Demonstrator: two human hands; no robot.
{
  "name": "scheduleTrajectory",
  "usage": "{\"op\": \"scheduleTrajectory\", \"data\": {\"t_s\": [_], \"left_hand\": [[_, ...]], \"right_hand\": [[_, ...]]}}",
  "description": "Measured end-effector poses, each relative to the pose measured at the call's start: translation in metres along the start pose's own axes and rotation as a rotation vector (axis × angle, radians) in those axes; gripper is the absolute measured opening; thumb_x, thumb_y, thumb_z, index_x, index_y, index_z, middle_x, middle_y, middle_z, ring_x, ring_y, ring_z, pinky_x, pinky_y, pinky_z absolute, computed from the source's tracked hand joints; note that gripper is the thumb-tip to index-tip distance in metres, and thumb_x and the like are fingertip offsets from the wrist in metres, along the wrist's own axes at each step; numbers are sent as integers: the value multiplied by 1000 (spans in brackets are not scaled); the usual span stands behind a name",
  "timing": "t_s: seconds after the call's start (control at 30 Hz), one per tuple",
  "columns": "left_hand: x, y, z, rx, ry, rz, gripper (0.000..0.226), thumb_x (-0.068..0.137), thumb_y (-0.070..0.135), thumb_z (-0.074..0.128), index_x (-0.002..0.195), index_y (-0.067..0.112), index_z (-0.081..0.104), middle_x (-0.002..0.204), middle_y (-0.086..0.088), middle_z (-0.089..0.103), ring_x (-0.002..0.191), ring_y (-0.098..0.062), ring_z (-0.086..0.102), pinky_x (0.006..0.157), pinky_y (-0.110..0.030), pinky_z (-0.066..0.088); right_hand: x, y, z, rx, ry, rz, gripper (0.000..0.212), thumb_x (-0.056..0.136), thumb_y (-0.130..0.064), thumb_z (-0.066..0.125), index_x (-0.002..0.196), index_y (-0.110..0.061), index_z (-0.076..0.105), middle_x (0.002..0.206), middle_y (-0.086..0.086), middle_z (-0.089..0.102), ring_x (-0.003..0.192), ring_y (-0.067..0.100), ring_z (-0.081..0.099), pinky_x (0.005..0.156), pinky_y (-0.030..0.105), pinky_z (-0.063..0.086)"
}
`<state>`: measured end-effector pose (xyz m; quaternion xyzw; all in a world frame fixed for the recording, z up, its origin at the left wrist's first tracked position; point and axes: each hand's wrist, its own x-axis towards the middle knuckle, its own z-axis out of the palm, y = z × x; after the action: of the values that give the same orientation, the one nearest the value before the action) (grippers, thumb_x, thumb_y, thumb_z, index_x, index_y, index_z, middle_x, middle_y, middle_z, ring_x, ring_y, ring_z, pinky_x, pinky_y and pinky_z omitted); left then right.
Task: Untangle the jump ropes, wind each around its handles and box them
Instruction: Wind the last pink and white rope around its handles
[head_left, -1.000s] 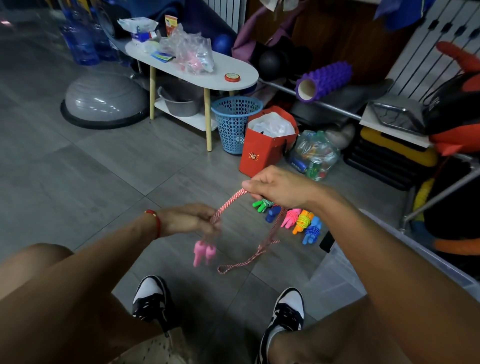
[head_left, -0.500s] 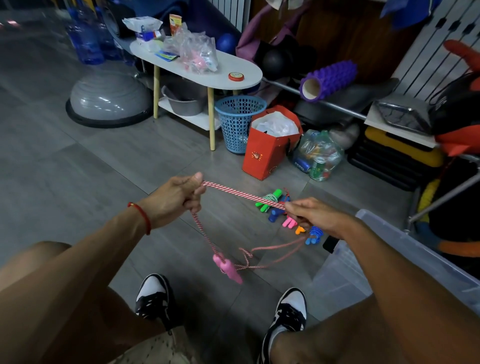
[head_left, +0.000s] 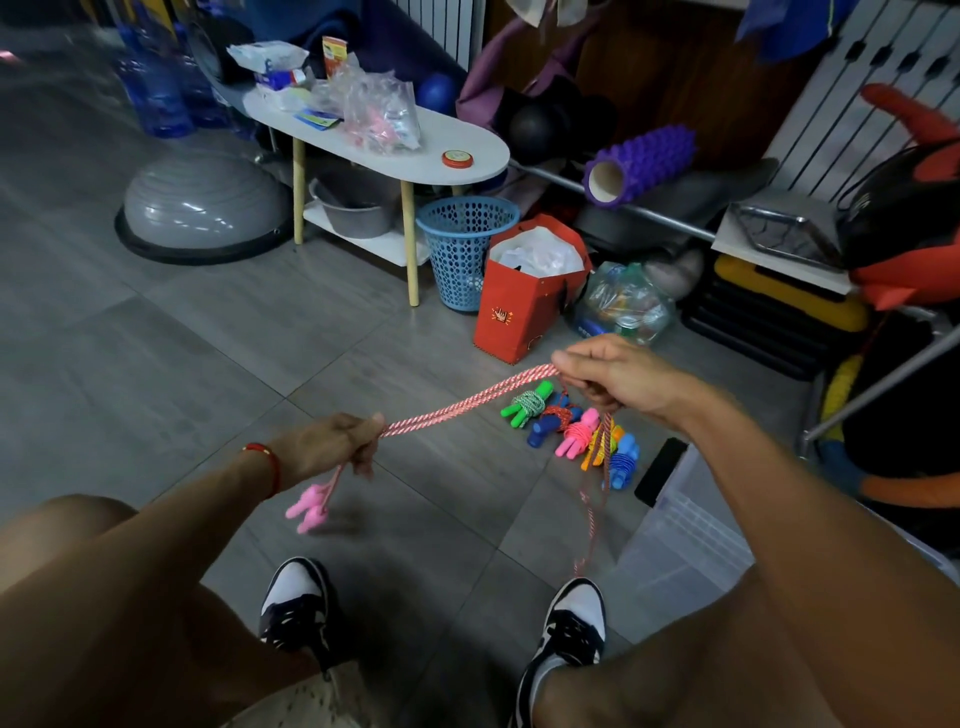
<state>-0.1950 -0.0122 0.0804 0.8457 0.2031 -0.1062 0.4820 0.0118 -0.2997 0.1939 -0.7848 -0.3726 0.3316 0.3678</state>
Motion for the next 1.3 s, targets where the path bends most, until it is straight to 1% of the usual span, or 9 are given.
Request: {"op": "scheduleTrajectory", "data": {"t_s": [0.17,0.3,0.4,0.53,0.67,0.8,0.9,1.07,1.3], "left_hand": [[-1,12,3,207,-70,-65,86,91,81,19,71,13,69,80,1,75,90,-16,68,108,-40,40],[-7,63,19,-158,-180,124,80,89,79,29,78,10,69,71,-14,67,78,-32,67,94,-41,51],[-11,108,29,-366,-140,272,69,98,64,38,89,0,64,64,-7,47,62,-24,50,73,-41,49],[-13,131,26,-307,-51,355,59,98,52,46,104,-1,71,61,9,34,56,-15,23,53,-32,25],[-17,131,1,-374,-5,347,49,97,53,54,61,19,56,55,8,30,52,-14,16,51,-28,15],[-20,129,-33,-370,53,353,50,101,49,50,61,20,43,59,2,24,54,-16,15,50,-26,18],[-19,134,-45,-458,116,364,49,103,42,48,58,23,45,60,0,24,53,-16,15,49,-28,14],[-10,128,-70,-479,305,277,47,104,44,46,62,21,47,60,-2,25,52,-15,18,49,-26,21],[-6,137,-98,-646,463,279,44,103,38,46,61,23,42,58,3,18,52,-14,12,48,-27,16]], "right_hand": [[8,-31,7,-82,-59,-140,47,104,-39,50,65,-14,45,57,-1,30,53,16,25,52,30,26],[21,-48,26,-223,-90,-208,47,104,-36,51,62,-15,47,55,-4,32,52,15,27,53,32,27],[31,-47,43,-325,-125,-204,40,103,-31,53,66,-16,60,56,-3,36,49,9,30,53,31,28],[34,-28,50,8,-163,-99,43,103,-28,52,63,-14,47,53,1,35,50,14,32,54,30,31],[31,0,45,381,-177,-49,43,104,-28,48,64,-13,46,57,3,31,57,19,38,65,34,37],[24,26,31,476,-154,-6,34,100,-32,54,70,-17,56,63,2,33,60,19,37,74,41,37],[20,18,28,539,-151,5,34,98,-31,56,68,-17,52,63,1,25,57,17,20,55,26,31],[12,27,13,434,14,25,45,95,-46,61,61,-22,45,60,-3,22,51,12,16,48,27,12],[-4,80,15,59,206,184,38,104,-44,45,76,-19,52,57,-7,45,45,4,45,46,15,37]]}}
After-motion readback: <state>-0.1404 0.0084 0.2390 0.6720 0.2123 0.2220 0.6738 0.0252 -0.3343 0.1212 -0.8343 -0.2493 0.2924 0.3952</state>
